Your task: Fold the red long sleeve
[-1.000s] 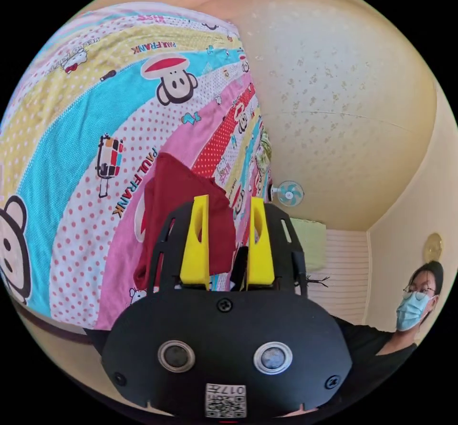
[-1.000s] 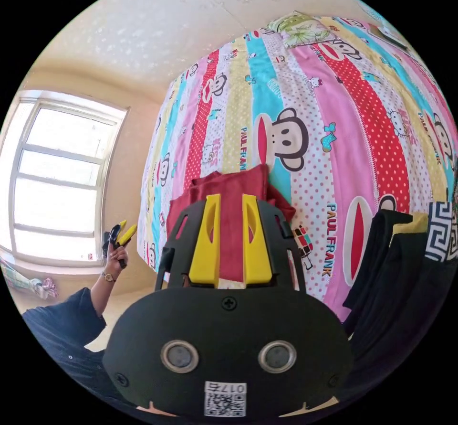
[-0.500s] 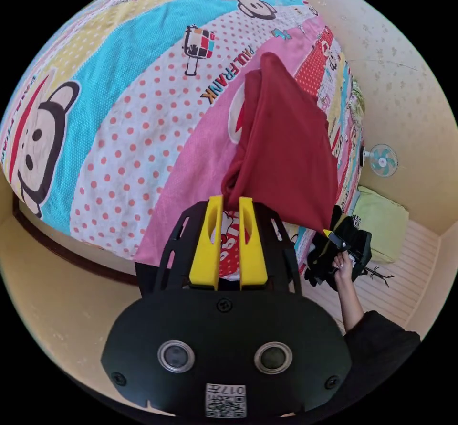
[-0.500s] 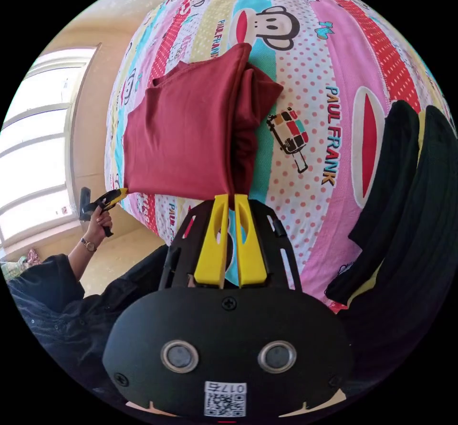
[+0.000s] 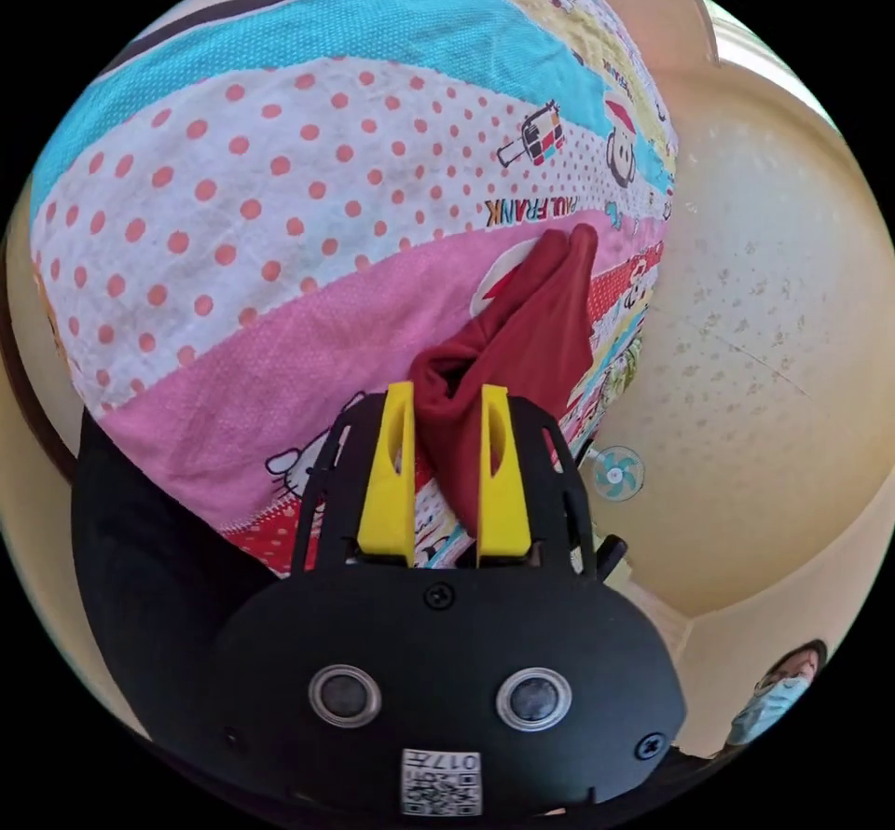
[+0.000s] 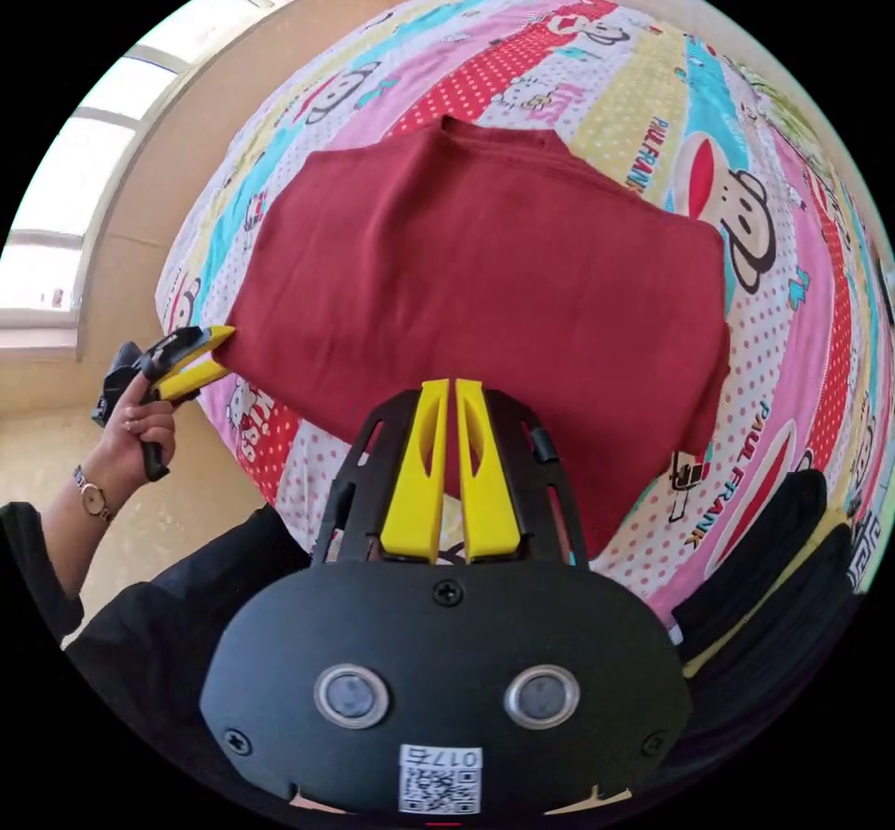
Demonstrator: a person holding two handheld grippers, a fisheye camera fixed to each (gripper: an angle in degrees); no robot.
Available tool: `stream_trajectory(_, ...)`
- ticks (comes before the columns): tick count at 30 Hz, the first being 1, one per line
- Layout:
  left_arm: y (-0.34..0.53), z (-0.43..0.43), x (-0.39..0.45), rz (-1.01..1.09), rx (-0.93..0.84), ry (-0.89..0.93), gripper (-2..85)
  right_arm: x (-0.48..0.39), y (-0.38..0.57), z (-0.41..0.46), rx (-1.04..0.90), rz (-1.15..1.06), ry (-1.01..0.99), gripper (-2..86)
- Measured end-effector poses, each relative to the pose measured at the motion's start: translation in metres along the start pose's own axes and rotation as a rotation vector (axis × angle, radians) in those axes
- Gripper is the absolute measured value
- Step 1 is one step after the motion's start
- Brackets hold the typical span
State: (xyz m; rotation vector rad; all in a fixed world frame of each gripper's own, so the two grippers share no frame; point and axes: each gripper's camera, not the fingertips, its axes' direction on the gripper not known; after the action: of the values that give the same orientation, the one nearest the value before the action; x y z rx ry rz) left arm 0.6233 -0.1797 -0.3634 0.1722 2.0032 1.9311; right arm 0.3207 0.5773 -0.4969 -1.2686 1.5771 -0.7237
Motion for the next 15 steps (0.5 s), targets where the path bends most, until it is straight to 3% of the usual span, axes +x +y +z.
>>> stream_trajectory(1,0.007,-0.002,0.006,0.035,0.005,0.029,7.1,-0.005,-0.004,0.031,-0.080,-0.003,0.042,1.1)
stream_trajectory(3,0.017,-0.004,0.026,0.127,-0.021,0.080,6.4,-0.013,0.010,0.031,0.024,-0.076,0.093,0.8)
stream_trajectory(5,0.032,-0.001,0.060,0.284,-0.078,0.120,6.1,-0.005,0.016,0.026,0.008,-0.059,0.027,0.6)
stream_trajectory(7,0.065,0.014,0.118,0.526,-0.173,0.075,5.8,0.008,0.024,0.018,-0.023,-0.021,-0.052,0.6)
stream_trajectory(10,0.123,0.054,0.186,0.827,-0.318,-0.001,5.5,0.034,0.075,-0.003,0.083,0.046,-0.133,0.6)
stream_trajectory(15,0.219,0.164,0.221,1.126,-0.614,-0.123,5.7,0.084,0.179,-0.001,0.106,0.270,-0.182,0.6)
